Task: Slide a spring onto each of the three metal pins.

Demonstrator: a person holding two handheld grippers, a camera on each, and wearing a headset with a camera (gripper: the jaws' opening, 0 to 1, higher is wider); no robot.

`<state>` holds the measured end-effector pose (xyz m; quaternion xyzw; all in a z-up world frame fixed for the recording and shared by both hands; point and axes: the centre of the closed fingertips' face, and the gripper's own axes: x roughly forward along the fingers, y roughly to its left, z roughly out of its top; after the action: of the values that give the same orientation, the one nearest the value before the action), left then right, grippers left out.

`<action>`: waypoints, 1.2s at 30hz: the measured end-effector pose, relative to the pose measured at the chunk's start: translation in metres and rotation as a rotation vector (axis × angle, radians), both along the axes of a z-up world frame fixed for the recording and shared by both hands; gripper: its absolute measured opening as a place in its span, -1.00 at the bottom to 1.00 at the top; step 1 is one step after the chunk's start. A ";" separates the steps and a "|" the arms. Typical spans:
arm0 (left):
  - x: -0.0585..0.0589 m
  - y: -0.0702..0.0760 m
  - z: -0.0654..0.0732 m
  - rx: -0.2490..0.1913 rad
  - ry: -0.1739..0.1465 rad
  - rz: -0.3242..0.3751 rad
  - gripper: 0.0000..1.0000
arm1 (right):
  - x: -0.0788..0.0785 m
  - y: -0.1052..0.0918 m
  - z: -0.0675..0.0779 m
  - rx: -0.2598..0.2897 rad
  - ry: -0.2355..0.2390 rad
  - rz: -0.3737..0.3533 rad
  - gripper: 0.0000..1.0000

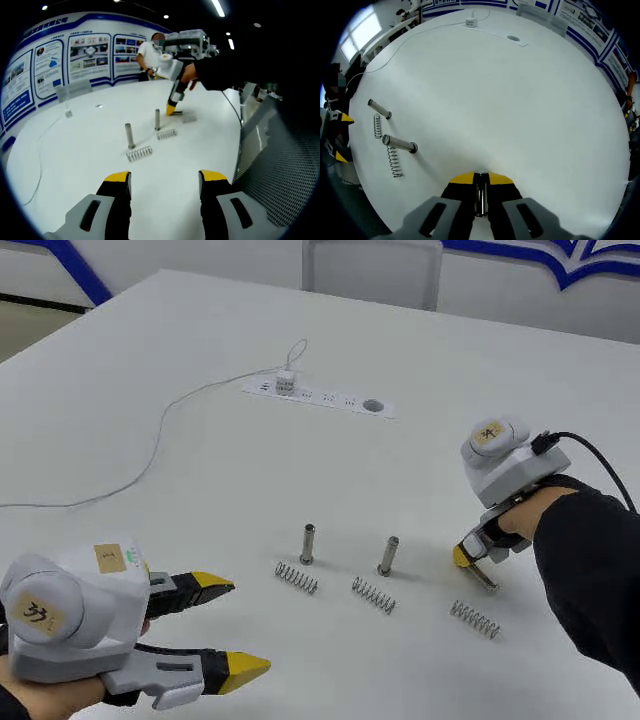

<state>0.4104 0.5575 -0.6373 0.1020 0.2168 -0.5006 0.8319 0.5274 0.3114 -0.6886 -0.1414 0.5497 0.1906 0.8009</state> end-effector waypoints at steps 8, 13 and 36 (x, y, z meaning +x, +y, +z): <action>0.001 0.002 0.003 0.001 -0.018 0.003 0.09 | -0.002 -0.002 0.006 0.057 -0.105 -0.025 -0.83; 0.002 0.002 0.004 -0.004 -0.020 0.005 0.07 | -0.006 0.003 0.017 0.068 -0.123 -0.013 -0.83; 0.001 0.002 0.004 0.012 -0.029 -0.009 0.06 | -0.019 -0.009 0.042 0.142 -0.237 -0.069 -0.82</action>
<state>0.4117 0.5593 -0.6334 0.1152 0.2075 -0.5013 0.8321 0.5079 0.3027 -0.6466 -0.0871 0.4411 0.1832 0.8742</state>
